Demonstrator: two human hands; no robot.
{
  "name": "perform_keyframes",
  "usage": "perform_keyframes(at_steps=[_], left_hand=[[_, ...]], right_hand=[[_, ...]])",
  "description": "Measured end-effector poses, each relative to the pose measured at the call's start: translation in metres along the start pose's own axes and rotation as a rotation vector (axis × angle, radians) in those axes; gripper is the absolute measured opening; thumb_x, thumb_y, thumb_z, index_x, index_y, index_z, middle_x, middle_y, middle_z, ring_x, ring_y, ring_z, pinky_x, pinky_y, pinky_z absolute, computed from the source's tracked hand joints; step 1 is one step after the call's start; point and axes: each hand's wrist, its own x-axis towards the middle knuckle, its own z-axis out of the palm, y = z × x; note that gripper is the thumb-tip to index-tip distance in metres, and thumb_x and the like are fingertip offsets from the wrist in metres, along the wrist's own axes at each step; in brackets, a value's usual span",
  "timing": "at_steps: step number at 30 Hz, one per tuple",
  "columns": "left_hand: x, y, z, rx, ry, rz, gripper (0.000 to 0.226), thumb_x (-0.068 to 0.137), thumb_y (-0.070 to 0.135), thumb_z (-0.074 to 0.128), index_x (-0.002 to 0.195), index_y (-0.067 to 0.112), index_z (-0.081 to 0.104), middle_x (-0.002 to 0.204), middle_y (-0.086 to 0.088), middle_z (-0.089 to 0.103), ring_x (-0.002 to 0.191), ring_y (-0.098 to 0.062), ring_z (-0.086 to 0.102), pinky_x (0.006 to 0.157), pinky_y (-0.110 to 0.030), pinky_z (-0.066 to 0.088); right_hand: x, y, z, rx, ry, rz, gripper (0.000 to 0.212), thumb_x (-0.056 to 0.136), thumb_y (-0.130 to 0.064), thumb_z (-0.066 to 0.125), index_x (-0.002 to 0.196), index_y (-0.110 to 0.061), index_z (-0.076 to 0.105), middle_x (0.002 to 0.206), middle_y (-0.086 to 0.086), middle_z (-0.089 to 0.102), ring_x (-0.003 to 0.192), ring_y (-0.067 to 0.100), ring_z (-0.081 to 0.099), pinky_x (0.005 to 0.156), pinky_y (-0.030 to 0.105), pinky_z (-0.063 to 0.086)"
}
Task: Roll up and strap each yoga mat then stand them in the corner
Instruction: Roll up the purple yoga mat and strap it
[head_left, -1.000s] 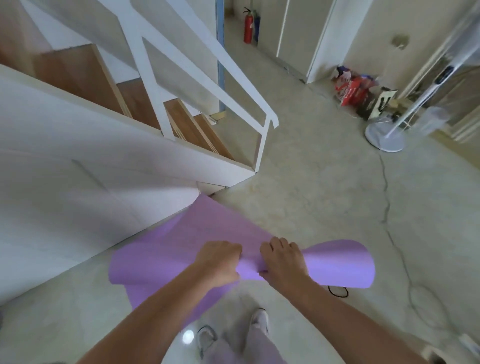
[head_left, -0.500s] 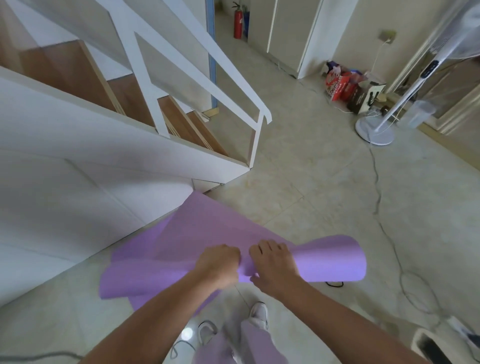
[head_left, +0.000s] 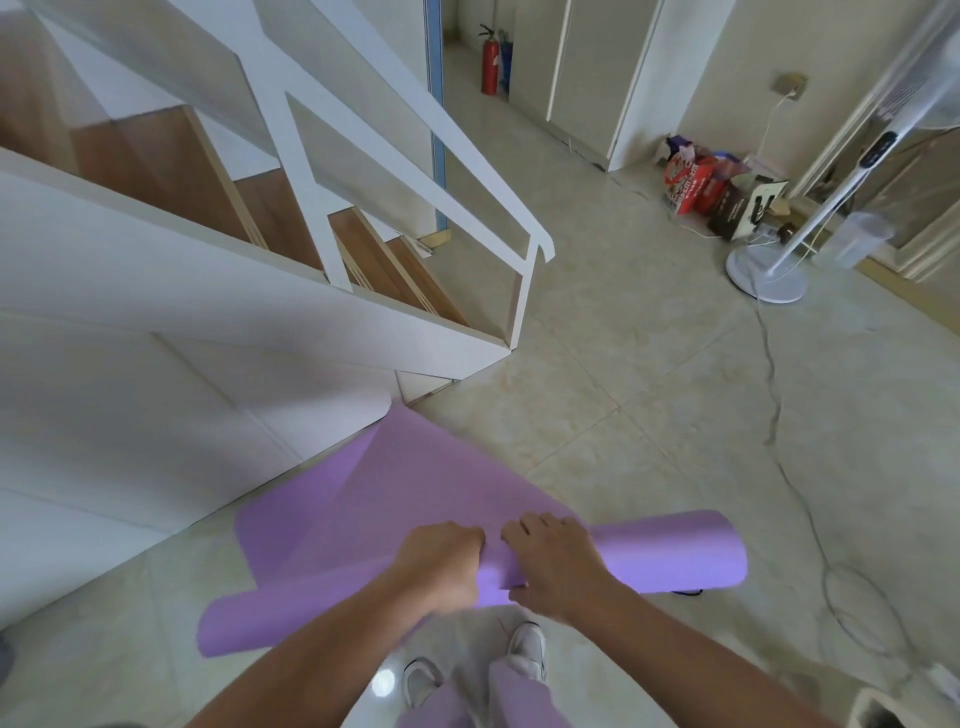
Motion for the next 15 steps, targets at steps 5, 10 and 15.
perform_keyframes(at_steps=[5,10,15], left_hand=[[-0.001,0.007,-0.007,-0.100,-0.073,0.003,0.022,0.082,0.023,0.062,0.103,0.018,0.057,0.106,-0.004,0.066,0.098,-0.028,0.062,0.071,-0.028,0.041],[-0.008,0.020,0.002,0.141,0.144,0.029,0.041,0.085,0.020,0.064,0.123,0.016,0.048,0.116,-0.005,0.058,0.105,-0.031,0.059,0.070,-0.032,0.034],[-0.004,0.023,-0.004,0.043,0.113,-0.068,0.029,0.084,0.024,0.062,0.112,0.018,0.054,0.109,-0.004,0.067,0.102,-0.031,0.065,0.074,-0.031,0.043]], right_hand=[[-0.002,0.005,-0.011,-0.009,-0.046,-0.009,0.036,0.087,-0.038,0.059,0.116,-0.018,0.051,0.108,0.006,0.065,0.096,0.032,0.064,0.069,0.034,0.035],[-0.003,0.018,-0.023,0.219,-0.265,-0.010,0.023,0.082,-0.042,0.063,0.095,-0.026,0.052,0.100,-0.001,0.066,0.094,0.027,0.060,0.070,0.032,0.042],[-0.007,0.023,-0.021,0.103,-0.104,-0.040,0.041,0.082,-0.043,0.065,0.117,-0.025,0.052,0.118,0.002,0.060,0.109,0.027,0.057,0.076,0.034,0.035]])
